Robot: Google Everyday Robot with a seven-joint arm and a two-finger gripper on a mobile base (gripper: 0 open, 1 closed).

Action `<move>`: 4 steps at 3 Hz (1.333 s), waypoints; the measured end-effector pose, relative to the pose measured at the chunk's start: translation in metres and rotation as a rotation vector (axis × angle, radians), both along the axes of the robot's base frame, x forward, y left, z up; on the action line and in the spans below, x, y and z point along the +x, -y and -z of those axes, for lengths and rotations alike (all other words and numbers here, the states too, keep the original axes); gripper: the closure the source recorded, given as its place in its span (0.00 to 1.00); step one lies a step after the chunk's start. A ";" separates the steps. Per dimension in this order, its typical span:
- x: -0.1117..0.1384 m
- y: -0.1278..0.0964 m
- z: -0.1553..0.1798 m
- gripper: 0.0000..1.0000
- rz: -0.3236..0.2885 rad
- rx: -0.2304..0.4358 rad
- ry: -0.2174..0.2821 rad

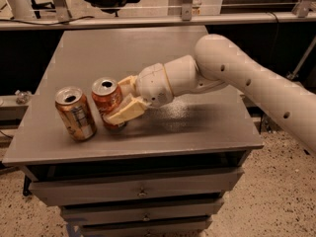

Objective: Move coke can near orange can

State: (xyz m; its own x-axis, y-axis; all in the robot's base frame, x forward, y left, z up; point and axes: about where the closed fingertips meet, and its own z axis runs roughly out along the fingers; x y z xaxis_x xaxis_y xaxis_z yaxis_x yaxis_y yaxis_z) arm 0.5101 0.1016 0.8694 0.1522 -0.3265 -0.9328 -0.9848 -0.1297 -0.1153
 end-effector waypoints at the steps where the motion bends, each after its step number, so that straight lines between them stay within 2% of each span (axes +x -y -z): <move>1: 0.001 -0.009 0.003 0.59 0.002 -0.012 0.006; 3: 0.004 -0.014 0.003 0.13 0.022 -0.027 0.025; 4: 0.004 -0.013 0.004 0.00 0.034 -0.029 0.028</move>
Offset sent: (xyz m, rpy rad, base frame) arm 0.0087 0.0174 -0.0058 -0.0291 -0.0272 -0.0240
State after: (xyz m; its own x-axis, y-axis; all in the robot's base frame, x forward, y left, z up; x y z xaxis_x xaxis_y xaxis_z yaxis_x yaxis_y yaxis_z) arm 0.5140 0.1147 0.8656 0.1665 -0.3587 -0.9185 -0.9852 -0.0995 -0.1397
